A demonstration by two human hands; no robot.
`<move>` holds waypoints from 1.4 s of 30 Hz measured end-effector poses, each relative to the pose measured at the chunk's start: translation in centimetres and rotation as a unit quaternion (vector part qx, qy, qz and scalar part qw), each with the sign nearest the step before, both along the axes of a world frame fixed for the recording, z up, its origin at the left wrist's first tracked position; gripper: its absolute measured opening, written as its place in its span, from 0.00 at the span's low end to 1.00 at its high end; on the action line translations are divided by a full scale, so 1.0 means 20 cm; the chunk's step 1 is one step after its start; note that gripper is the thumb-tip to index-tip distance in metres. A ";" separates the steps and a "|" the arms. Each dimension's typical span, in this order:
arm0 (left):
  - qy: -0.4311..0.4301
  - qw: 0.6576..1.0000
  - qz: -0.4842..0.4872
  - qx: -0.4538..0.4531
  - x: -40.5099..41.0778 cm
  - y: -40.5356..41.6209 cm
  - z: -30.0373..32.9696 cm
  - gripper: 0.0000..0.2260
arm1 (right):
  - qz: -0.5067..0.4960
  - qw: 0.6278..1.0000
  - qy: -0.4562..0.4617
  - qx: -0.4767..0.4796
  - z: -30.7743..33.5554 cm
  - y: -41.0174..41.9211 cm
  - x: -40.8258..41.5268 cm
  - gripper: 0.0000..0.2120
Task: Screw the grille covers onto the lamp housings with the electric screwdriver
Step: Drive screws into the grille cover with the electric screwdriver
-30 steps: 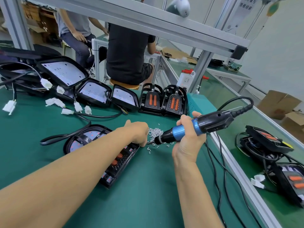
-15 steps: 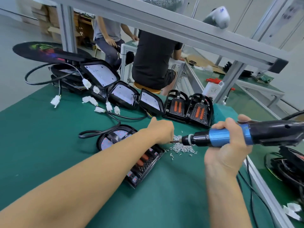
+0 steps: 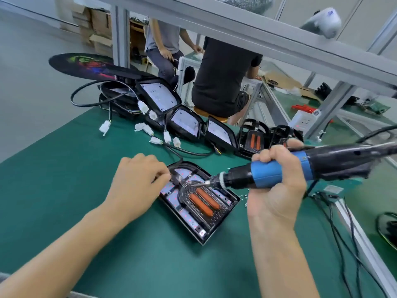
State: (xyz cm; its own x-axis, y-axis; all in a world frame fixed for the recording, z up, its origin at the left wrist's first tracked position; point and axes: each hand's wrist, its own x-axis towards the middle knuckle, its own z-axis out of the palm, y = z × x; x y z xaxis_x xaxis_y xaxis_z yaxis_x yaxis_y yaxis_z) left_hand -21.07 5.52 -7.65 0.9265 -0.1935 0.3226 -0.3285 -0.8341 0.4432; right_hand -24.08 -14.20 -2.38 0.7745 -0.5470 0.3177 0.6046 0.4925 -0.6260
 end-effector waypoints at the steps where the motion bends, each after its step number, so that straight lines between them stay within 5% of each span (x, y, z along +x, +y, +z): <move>1: -0.002 0.999 0.025 -0.020 -0.01 0.02 -0.03 0.10 | 0.010 1.000 0.006 -0.008 -0.01 0.04 0.01 0.13; 3: -0.002 0.997 0.065 -0.044 -0.02 0.05 -0.08 0.04 | 0.023 0.999 0.019 -0.040 -0.04 0.11 0.03 0.13; 14: 0.051 0.994 0.098 -0.013 0.01 0.04 -0.20 0.18 | 0.014 0.985 0.040 -0.168 -0.11 0.28 0.10 0.14; 28: 0.061 0.993 0.087 -0.059 0.03 0.02 -0.21 0.08 | 0.032 0.980 0.054 -0.191 -0.10 0.30 0.12 0.13; 42: 0.066 0.991 0.092 -0.076 0.05 0.02 -0.23 0.10 | 0.044 0.974 0.056 -0.215 -0.10 0.30 0.11 0.14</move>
